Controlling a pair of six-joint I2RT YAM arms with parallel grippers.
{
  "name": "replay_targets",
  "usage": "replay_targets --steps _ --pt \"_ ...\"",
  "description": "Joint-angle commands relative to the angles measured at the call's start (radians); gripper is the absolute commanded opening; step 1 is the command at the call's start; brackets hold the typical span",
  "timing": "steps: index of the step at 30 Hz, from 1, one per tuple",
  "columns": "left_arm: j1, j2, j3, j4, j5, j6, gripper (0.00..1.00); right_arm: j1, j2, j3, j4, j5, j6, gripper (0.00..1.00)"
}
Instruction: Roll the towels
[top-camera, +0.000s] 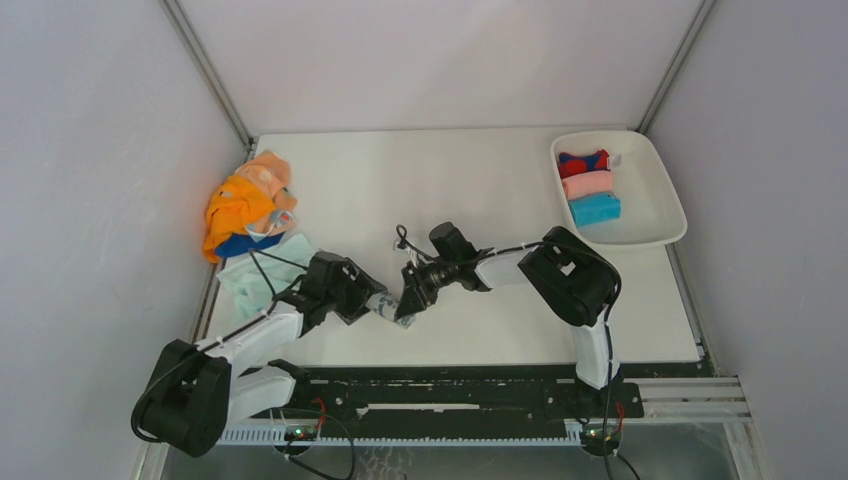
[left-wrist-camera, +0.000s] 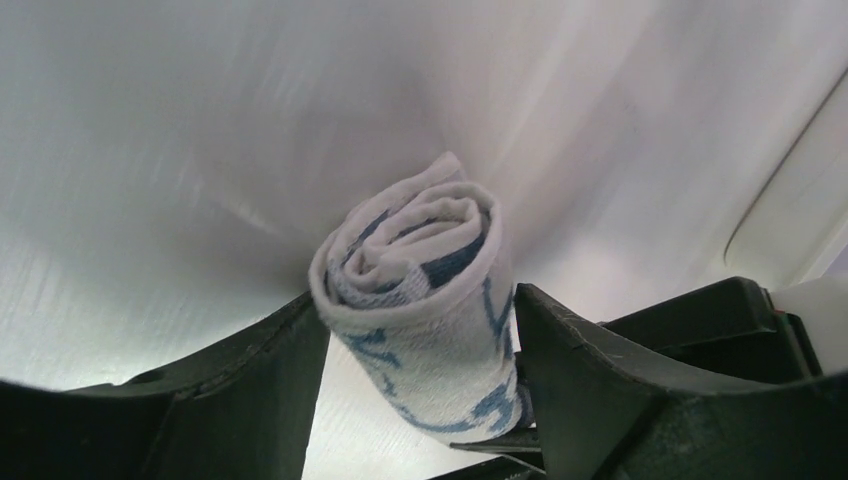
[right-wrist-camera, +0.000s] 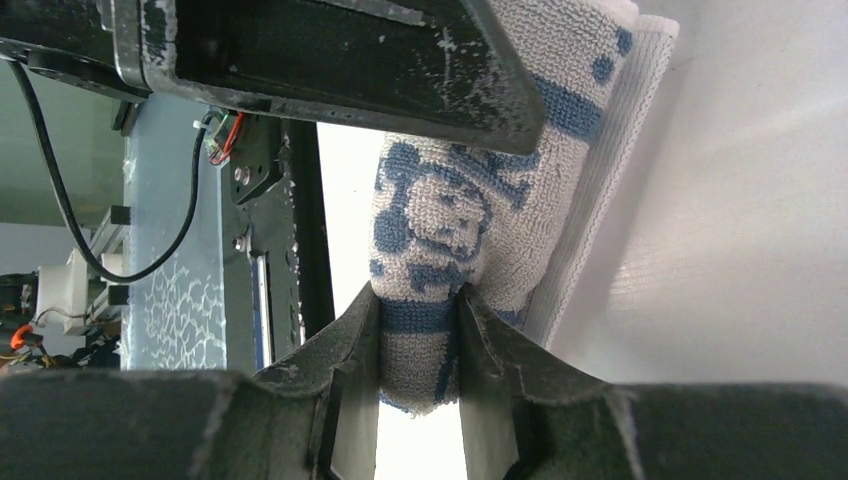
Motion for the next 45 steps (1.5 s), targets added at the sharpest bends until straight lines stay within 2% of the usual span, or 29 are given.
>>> replay_targets --steps 1,3,5,11,15,21,25,29,37,45 --pt "0.010 0.061 0.019 0.010 -0.028 0.019 0.72 0.013 0.107 -0.054 -0.207 0.096 -0.012 0.28" --pt "0.010 0.087 0.029 0.011 -0.027 0.025 0.71 0.011 0.110 -0.053 -0.217 0.099 -0.011 0.28" --pt "0.010 0.100 0.032 0.010 -0.015 0.027 0.65 0.010 0.111 -0.054 -0.230 0.105 -0.016 0.28" --pt "0.000 0.057 0.068 -0.078 -0.024 0.054 0.34 0.015 0.051 -0.073 -0.260 0.172 -0.037 0.34" --pt "-0.031 0.046 0.119 -0.174 -0.052 0.071 0.28 0.060 -0.064 -0.080 -0.304 0.311 -0.085 0.43" --pt "-0.075 0.117 0.178 -0.268 -0.057 0.079 0.27 0.188 -0.269 -0.074 -0.350 0.631 -0.186 0.60" --pt "-0.075 0.171 0.209 -0.329 -0.052 0.091 0.28 0.307 -0.373 -0.061 -0.357 0.892 -0.258 0.65" --pt "-0.102 0.217 0.266 -0.408 -0.054 0.120 0.28 0.408 -0.397 -0.024 -0.364 1.100 -0.317 0.68" --pt "-0.108 0.303 0.344 -0.490 -0.043 0.154 0.30 0.537 -0.300 0.075 -0.362 1.267 -0.402 0.71" --pt "-0.109 0.353 0.380 -0.511 -0.028 0.164 0.31 0.588 -0.131 0.191 -0.425 1.369 -0.387 0.70"
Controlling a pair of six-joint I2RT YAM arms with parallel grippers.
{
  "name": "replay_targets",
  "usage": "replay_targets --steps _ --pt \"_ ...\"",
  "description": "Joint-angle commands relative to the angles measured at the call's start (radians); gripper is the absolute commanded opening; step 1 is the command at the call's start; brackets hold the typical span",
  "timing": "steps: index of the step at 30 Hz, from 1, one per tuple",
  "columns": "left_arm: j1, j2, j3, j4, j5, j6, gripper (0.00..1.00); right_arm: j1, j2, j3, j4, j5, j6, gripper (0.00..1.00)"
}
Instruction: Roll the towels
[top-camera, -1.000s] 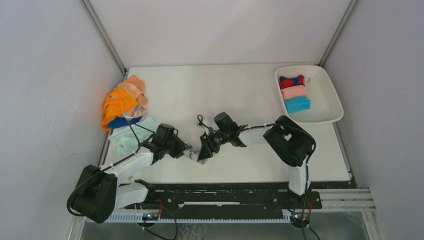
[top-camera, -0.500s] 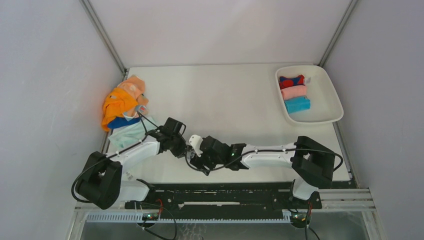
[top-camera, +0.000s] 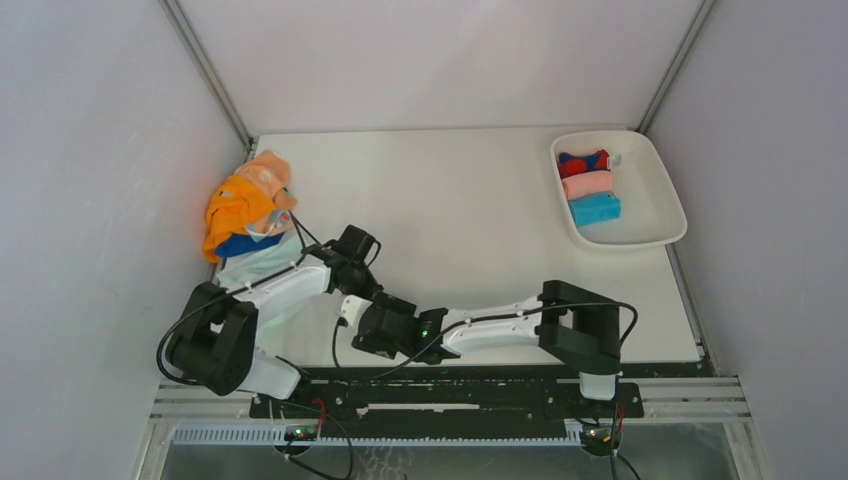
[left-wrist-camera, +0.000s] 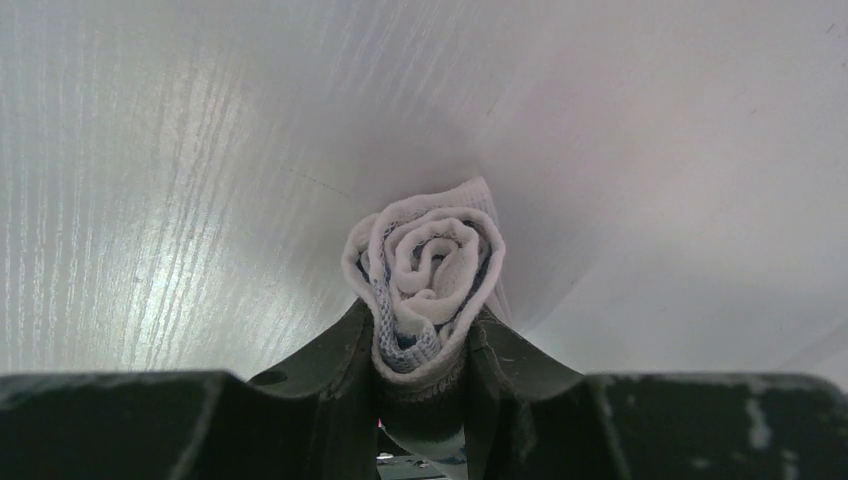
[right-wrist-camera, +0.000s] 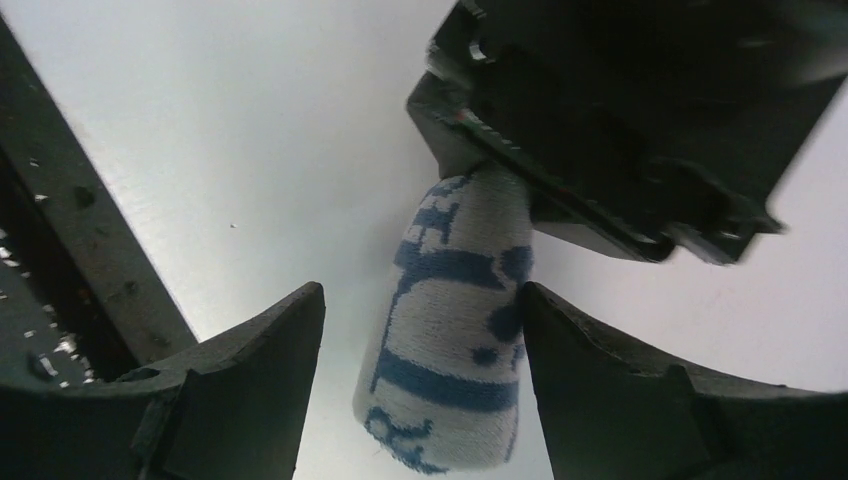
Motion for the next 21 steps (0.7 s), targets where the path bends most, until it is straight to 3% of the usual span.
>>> replay_targets --steps 1,10,21 --pt "-0.009 0.039 0.016 -0.078 0.003 0.039 0.31 0.025 0.064 0.054 -0.040 0.107 -0.003 0.70" --pt "-0.011 0.039 0.008 -0.052 0.009 0.032 0.33 0.007 0.183 0.087 -0.096 0.111 0.027 0.68" --pt "-0.021 0.034 0.003 -0.039 0.012 0.025 0.35 -0.047 0.216 0.119 -0.131 0.047 0.045 0.65"
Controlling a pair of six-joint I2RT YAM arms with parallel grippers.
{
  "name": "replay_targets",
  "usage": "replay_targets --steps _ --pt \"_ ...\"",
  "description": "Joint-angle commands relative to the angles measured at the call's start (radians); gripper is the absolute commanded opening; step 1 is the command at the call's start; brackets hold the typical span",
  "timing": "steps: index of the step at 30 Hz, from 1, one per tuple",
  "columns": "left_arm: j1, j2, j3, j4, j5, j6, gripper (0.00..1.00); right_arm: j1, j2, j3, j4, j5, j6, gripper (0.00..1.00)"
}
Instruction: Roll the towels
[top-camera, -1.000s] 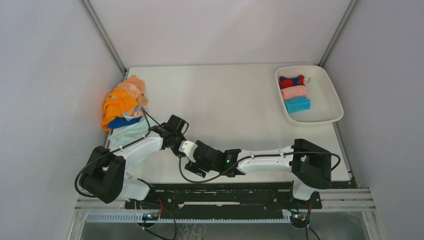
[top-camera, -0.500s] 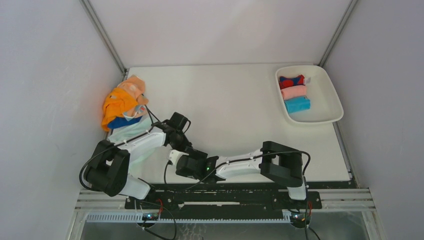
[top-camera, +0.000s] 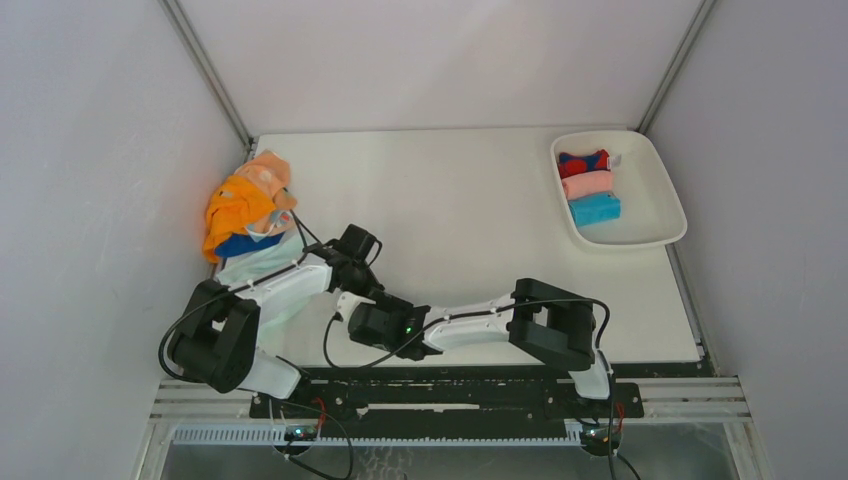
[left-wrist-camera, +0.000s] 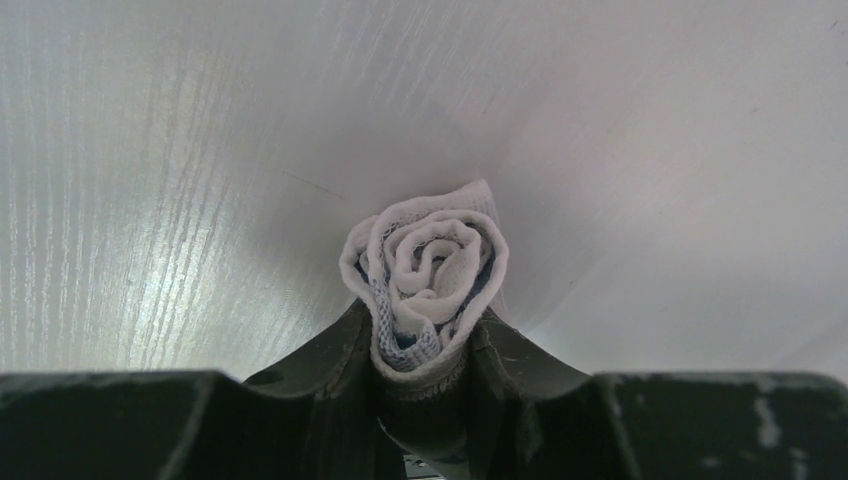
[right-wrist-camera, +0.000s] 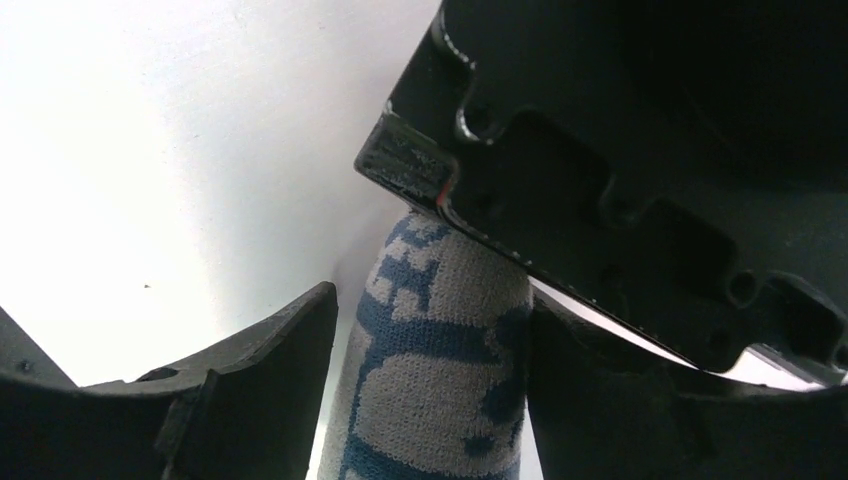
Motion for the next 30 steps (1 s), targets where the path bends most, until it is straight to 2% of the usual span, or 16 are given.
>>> replay_targets --steps 1,9,13,18,22,25,27,30 --pt "-0.018 0.012 -0.010 -0.032 0.004 0.023 0.35 -0.022 0.056 0.007 -0.077 -0.074 0.029 0.65" --pt "-0.023 -0.008 0.008 -0.030 -0.001 0.026 0.41 -0.059 0.102 0.013 -0.157 -0.162 0.055 0.49" --pt "-0.021 -0.048 0.023 -0.039 -0.020 0.027 0.44 -0.080 0.107 -0.007 -0.171 -0.199 0.065 0.35" --pt "-0.016 -0.120 0.077 -0.112 -0.112 0.052 0.54 -0.110 0.096 -0.055 -0.172 -0.230 0.074 0.20" --pt "0.012 -0.188 0.145 -0.206 -0.203 0.089 0.64 -0.116 0.066 -0.104 -0.147 -0.236 0.076 0.18" --pt "0.076 -0.239 0.188 -0.243 -0.246 0.121 0.69 -0.120 0.051 -0.133 -0.133 -0.239 0.081 0.18" --pt "0.121 -0.272 0.208 -0.250 -0.248 0.144 0.78 -0.122 0.041 -0.149 -0.124 -0.236 0.081 0.18" --pt "0.174 -0.312 0.225 -0.252 -0.242 0.175 0.80 -0.124 0.030 -0.163 -0.116 -0.231 0.081 0.17"
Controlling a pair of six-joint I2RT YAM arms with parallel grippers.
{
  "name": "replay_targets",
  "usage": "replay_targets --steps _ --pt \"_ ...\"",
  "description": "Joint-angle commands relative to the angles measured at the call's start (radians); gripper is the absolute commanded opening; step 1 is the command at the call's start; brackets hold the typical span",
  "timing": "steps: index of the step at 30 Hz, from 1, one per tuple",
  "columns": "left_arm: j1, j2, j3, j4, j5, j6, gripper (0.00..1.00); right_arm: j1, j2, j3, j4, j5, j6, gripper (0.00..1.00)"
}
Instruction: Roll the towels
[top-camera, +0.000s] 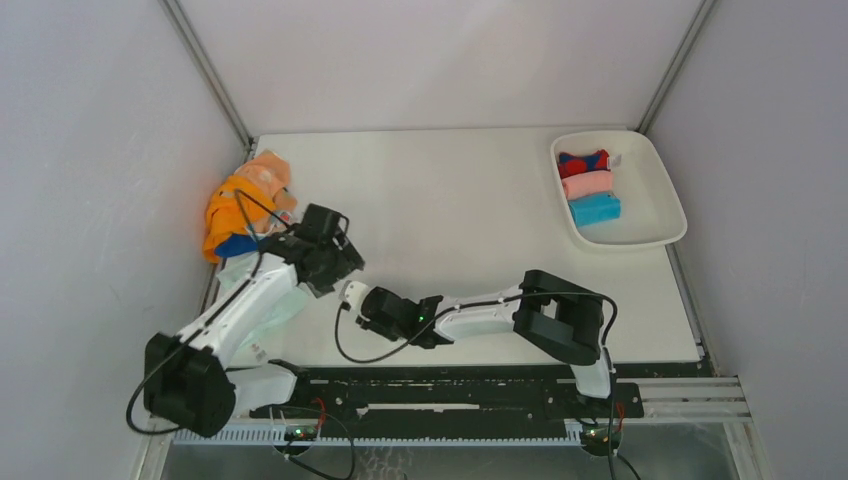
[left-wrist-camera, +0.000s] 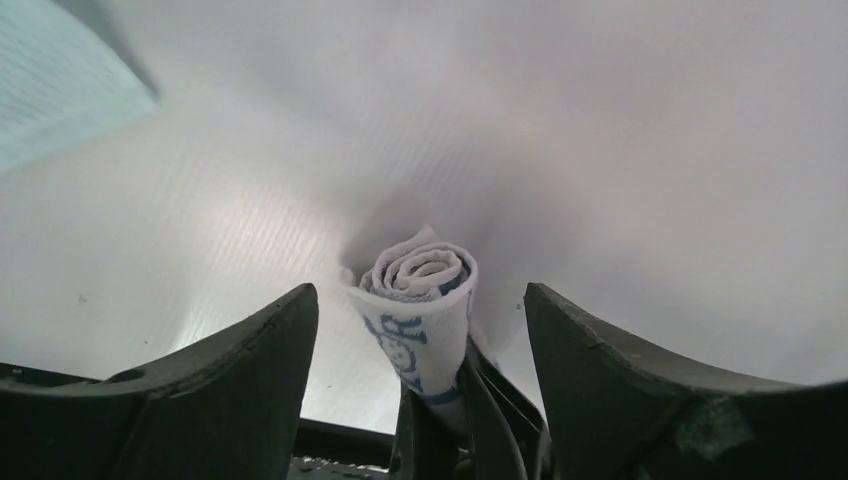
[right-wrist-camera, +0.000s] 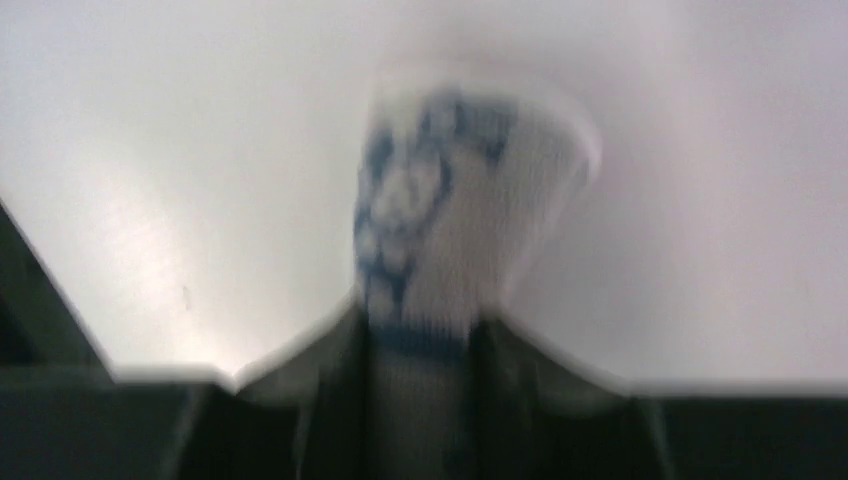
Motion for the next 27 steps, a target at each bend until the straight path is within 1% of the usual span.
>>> replay_targets --steps 1,3,8,9,10,12,16,22,27 --pt "0.075 -0.130 0.114 -0.052 -0.049 0.084 0.82 -0.057 0.055 -0.093 -0.239 -0.004 0.078 0.16" --pt "0.092 -0.154 0.118 -0.047 -0.033 0.096 0.89 -0.060 0.049 -0.097 -0.234 -0.001 0.079 0.16" --pt "0.142 -0.234 0.126 -0.038 -0.015 0.145 0.91 -0.077 0.014 -0.104 -0.234 -0.006 0.087 0.14" --pt "0.159 -0.257 0.123 -0.037 -0.015 0.157 0.95 -0.084 -0.003 -0.110 -0.230 -0.012 0.091 0.14" --pt "0.180 -0.281 0.120 -0.035 -0.013 0.169 0.97 -0.092 -0.020 -0.119 -0.224 -0.022 0.097 0.14" --pt "0.228 -0.335 0.110 -0.024 0.003 0.208 1.00 -0.111 -0.069 -0.138 -0.212 -0.040 0.111 0.14" --pt "0.318 -0.407 0.106 -0.014 0.039 0.292 1.00 -0.164 -0.200 -0.172 -0.212 -0.064 0.134 0.13" --pt "0.437 -0.445 0.117 -0.012 0.091 0.427 1.00 -0.309 -0.432 -0.175 -0.304 -0.037 0.193 0.13" --pt "0.458 -0.430 0.098 0.018 0.098 0.512 1.00 -0.499 -0.582 -0.157 -0.454 0.062 0.281 0.11"
